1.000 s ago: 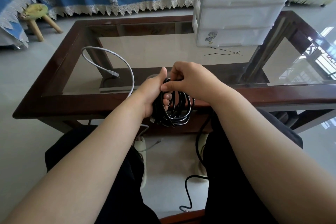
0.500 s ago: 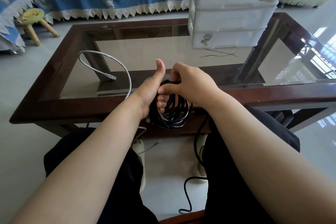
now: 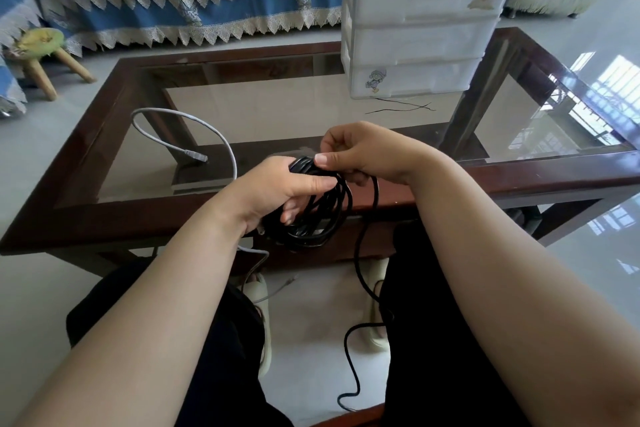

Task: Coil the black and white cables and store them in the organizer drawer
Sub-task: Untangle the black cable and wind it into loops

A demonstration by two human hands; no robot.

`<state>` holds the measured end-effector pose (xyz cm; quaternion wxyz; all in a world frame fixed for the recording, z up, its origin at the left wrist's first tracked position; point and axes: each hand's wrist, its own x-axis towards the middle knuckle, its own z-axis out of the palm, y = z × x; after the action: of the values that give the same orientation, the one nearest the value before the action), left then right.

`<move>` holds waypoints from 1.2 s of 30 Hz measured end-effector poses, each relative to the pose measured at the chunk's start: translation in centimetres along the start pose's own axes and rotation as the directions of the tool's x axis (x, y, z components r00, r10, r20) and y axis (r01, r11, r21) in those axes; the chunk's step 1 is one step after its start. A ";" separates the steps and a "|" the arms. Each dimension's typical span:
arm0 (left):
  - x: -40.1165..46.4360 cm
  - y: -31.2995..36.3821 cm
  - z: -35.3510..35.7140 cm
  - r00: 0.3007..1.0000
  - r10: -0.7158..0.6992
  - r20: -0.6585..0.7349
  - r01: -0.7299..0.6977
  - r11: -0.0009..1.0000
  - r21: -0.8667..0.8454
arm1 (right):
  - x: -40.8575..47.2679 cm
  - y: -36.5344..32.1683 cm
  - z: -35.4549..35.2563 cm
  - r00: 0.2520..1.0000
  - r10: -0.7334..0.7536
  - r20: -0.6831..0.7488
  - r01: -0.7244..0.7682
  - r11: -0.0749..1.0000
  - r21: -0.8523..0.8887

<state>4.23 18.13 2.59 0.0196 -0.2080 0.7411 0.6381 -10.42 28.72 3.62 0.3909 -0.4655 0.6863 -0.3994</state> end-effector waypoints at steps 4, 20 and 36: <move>0.2 -0.3 0.0 0.997 0.048 -0.068 -0.052 0.997 -0.057 | 0.2 0.1 0.2 0.993 -0.019 -0.116 0.036 0.989 0.145; 0.0 0.3 -0.1 0.981 0.073 -0.180 -0.128 0.939 -0.318 | 0.7 -0.1 0.3 0.930 -0.012 -0.367 0.113 0.960 0.255; -0.3 1.1 -2.6 0.954 0.148 -0.260 -0.291 0.659 -0.693 | -0.1 0.3 0.3 0.989 0.088 -0.120 -0.077 0.993 0.088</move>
<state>4.74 15.81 4.18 -0.2086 -0.1642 0.4470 0.8542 -10.27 28.80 3.23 0.3829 -0.3943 0.7106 -0.4392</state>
